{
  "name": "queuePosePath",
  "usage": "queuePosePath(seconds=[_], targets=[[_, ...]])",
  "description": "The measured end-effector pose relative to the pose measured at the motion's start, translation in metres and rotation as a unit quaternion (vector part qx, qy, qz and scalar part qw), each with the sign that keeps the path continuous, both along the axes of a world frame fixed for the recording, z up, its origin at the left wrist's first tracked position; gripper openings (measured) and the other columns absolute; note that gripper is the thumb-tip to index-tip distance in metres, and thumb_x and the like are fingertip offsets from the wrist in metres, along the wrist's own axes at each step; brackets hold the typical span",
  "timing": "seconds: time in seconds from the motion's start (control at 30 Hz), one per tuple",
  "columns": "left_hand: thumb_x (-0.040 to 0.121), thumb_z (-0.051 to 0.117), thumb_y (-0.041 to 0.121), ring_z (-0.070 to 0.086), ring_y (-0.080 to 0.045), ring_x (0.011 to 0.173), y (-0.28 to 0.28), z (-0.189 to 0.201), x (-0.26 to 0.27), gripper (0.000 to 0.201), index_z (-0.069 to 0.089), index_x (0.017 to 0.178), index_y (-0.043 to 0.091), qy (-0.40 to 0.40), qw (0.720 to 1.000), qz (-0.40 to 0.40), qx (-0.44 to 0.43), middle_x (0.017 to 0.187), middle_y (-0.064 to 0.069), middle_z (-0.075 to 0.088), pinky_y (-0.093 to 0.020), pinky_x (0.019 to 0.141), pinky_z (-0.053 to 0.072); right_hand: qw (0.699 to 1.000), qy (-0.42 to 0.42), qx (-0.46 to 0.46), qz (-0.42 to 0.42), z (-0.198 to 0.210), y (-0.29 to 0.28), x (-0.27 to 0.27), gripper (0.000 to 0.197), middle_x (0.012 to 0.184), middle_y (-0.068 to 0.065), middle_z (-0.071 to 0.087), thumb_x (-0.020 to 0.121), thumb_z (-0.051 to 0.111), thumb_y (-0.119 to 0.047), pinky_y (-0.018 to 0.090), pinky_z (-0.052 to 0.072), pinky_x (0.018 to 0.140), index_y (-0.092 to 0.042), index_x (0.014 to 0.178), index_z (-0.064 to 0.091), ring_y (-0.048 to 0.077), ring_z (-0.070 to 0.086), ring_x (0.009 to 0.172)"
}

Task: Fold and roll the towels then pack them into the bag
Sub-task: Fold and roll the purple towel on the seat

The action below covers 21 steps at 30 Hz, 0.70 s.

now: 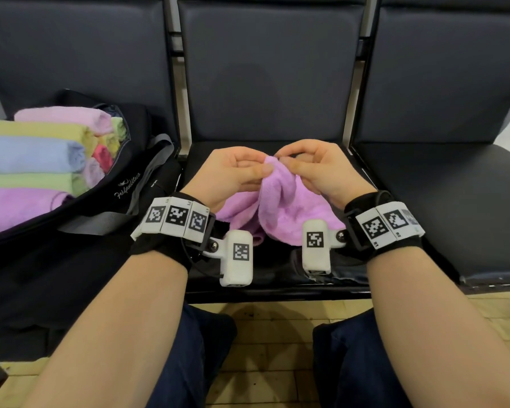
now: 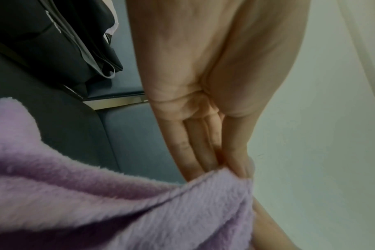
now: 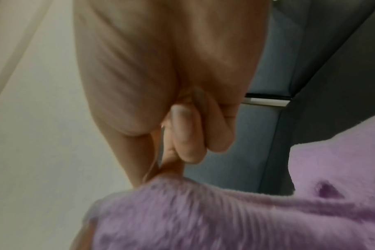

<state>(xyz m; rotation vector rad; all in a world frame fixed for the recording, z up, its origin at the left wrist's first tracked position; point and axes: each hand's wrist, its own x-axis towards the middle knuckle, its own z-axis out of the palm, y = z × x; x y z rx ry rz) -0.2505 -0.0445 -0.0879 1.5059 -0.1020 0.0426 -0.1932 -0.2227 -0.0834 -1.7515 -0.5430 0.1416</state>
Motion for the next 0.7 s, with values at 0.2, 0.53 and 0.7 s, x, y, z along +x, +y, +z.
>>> queuePosePath(seconds=[0.2,0.53,0.7], targets=[[0.084,0.067,0.004,0.067,-0.006,0.073,0.018,0.004,-0.002,0.013,0.068,0.095,0.010,-0.017,0.994,-0.007,0.109,0.075,0.004,0.073,-0.018,0.070,0.052,0.984,0.034,-0.109,0.135,-0.006,0.006,0.003,0.034,0.065,0.015,0.047,0.086,0.064,-0.005,0.021,0.032,0.044,-0.033,0.104,0.072,0.014,0.036,0.049],[0.086,0.061,-0.002,0.063,-0.008,0.057,0.042,0.000,-0.005,0.013,0.066,0.092,0.008,-0.039,0.996,0.010,0.080,0.064,0.000,0.069,-0.018,0.060,0.053,0.984,-0.050,-0.148,0.086,-0.010,0.033,0.010,0.010,0.064,0.003,0.060,0.084,0.069,-0.007,0.017,0.043,0.051,-0.016,0.079,0.067,0.007,0.052,0.049],[0.089,0.059,0.001,0.060,-0.009,0.063,0.041,0.001,-0.001,0.013,0.066,0.096,0.009,-0.082,0.995,-0.005,0.061,0.066,0.002,0.068,-0.020,0.066,0.052,0.976,-0.098,-0.184,0.061,-0.017,0.041,0.014,0.008,0.077,0.026,0.064,0.086,0.067,-0.013,0.043,0.052,0.066,-0.017,0.080,0.068,0.032,0.056,0.065]])
